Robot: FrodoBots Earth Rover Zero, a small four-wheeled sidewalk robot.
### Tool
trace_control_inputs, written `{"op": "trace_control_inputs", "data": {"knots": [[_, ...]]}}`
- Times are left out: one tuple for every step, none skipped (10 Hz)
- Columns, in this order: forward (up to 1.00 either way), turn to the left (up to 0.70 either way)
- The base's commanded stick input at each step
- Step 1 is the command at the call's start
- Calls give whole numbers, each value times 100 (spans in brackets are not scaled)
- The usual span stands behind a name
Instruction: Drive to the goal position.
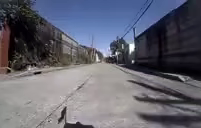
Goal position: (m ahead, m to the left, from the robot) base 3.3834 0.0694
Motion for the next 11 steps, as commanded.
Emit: {"op": "trace_control_inputs", "data": {"knots": [[70, -3], [70, -3], [70, -3], [70, -3], [70, -3], [70, -3], [70, -9], [70, -14], [70, -20], [70, -25], [70, -30]]}}
